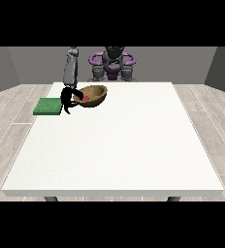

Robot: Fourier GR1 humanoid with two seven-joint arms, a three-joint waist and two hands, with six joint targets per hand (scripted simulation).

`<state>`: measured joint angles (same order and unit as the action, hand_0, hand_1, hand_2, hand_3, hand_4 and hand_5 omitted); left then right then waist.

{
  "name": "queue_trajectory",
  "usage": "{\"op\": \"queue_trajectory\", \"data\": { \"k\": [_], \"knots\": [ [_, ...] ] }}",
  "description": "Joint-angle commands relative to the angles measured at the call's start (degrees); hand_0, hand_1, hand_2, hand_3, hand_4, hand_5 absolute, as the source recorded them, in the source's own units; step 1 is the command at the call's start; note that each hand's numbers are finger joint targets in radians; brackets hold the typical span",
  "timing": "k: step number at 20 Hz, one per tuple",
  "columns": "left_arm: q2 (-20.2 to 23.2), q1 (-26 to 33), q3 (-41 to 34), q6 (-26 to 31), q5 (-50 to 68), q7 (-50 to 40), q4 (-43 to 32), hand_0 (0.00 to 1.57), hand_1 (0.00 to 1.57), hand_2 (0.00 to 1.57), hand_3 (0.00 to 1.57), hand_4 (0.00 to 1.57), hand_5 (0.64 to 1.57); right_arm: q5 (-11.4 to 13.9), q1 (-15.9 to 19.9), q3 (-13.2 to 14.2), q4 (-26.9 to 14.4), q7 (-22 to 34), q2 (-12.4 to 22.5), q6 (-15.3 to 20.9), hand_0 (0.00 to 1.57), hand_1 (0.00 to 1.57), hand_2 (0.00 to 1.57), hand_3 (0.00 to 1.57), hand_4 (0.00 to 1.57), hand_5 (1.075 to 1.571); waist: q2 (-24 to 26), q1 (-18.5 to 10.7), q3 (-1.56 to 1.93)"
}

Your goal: Pick the cup and pour the ball into the bowl, then pick the bowl and place it on the pad

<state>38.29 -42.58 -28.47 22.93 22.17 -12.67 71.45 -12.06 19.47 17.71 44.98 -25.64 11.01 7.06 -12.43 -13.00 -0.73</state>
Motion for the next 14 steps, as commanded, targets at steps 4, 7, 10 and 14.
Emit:
{"op": "queue_trajectory", "data": {
  "k": [4,7,10,14],
  "knots": [
    [0.7,3.1,-1.32,0.13,-1.72,2.73,-3.74,0.0,0.0,0.0,0.0,1.2,1.534,4.19,-0.83,-1.75,0.45,17.82,13.28,3.37,1.57,1.57,1.57,1.04,1.03,1.556,1.35,4.74,0.31],
    [1.68,4.41,-1.5,2.18,-1.42,3.02,-5.31,0.0,0.0,0.0,0.0,1.2,1.538,3.42,1.89,-1.67,2.5,25.5,18.23,1.71,1.57,1.57,1.57,0.97,1.06,1.556,3.13,5.19,0.4],
    [1.68,6.1,-2.21,0.26,-3.2,4.95,-6.78,0.0,0.0,0.0,0.0,1.2,1.54,5.32,2.71,-3.25,3.31,30.07,23.54,-1.55,1.57,1.57,1.57,0.72,1.05,1.563,4.01,7.53,0.59],
    [3.88,6.12,-3.43,2.86,-0.49,3.84,-7.99,0.0,0.0,0.0,0.0,1.2,1.545,1.68,6.01,1.26,0.05,33.2,29.15,-6.6,1.57,1.57,1.57,0.67,1.08,1.566,3.87,7.82,0.74]
  ]
}}
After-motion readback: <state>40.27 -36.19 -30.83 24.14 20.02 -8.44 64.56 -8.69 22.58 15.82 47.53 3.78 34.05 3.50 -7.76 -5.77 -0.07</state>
